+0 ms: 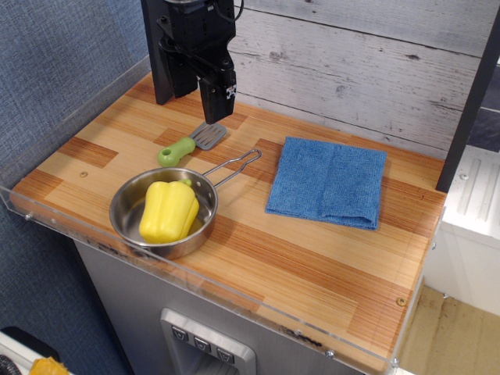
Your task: Place the yellow bell pepper next to the metal pot and in front of the blue cloth.
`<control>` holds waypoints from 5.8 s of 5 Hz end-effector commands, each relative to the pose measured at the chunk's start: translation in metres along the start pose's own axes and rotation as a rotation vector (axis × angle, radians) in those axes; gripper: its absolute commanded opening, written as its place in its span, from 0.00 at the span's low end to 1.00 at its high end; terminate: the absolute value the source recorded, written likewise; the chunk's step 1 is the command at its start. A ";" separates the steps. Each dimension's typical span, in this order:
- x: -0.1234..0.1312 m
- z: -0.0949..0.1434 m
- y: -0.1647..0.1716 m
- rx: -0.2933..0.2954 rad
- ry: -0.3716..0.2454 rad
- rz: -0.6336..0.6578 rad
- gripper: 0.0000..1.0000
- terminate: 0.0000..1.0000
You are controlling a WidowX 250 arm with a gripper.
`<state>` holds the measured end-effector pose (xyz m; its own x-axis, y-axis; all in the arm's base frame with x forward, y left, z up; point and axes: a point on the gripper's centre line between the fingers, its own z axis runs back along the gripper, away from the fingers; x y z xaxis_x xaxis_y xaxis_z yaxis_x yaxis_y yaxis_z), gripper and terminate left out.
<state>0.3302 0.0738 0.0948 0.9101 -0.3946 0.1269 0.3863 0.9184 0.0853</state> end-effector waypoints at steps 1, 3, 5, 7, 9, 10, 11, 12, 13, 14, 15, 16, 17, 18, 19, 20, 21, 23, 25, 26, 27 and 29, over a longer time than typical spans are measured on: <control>0.000 0.000 0.000 0.000 0.000 0.000 1.00 0.00; -0.033 0.018 -0.039 0.024 0.035 0.012 1.00 0.00; -0.064 0.031 -0.061 0.013 0.088 0.074 1.00 0.00; -0.083 0.007 -0.059 0.045 0.220 0.200 1.00 0.00; -0.084 -0.019 -0.055 0.188 0.356 0.311 1.00 0.00; -0.083 -0.031 -0.053 0.228 0.302 0.300 1.00 0.00; -0.082 -0.034 -0.049 0.258 0.183 0.280 1.00 0.00; -0.083 -0.026 -0.044 0.307 0.061 0.259 1.00 0.00; -0.085 -0.025 -0.042 0.282 0.026 0.256 1.00 0.00; -0.081 -0.025 -0.044 0.278 0.022 0.226 0.00 0.00; -0.080 -0.023 -0.046 0.261 0.009 0.213 0.00 0.00; -0.080 -0.024 -0.046 0.232 0.006 0.213 0.00 0.00; -0.081 -0.023 -0.043 0.194 0.007 0.212 1.00 0.00; -0.082 -0.033 -0.035 0.144 0.016 0.250 1.00 0.00; -0.080 -0.045 -0.027 0.108 0.054 0.243 1.00 0.00; -0.080 -0.050 -0.023 0.089 0.067 0.234 1.00 0.00; -0.080 -0.056 -0.019 0.067 0.071 0.229 1.00 0.00; -0.076 -0.052 -0.019 0.080 0.041 0.205 0.00 0.00; -0.055 -0.006 -0.013 0.059 0.001 0.175 0.00 0.00; -0.043 0.022 -0.009 0.051 -0.031 0.165 0.00 0.00; -0.027 0.044 -0.012 0.057 -0.029 0.130 0.00 0.00; 0.013 0.036 -0.079 0.003 -0.012 -0.076 0.00 0.00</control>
<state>0.3050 -0.0067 0.1151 0.8779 -0.4669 0.1061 0.4605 0.8841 0.0797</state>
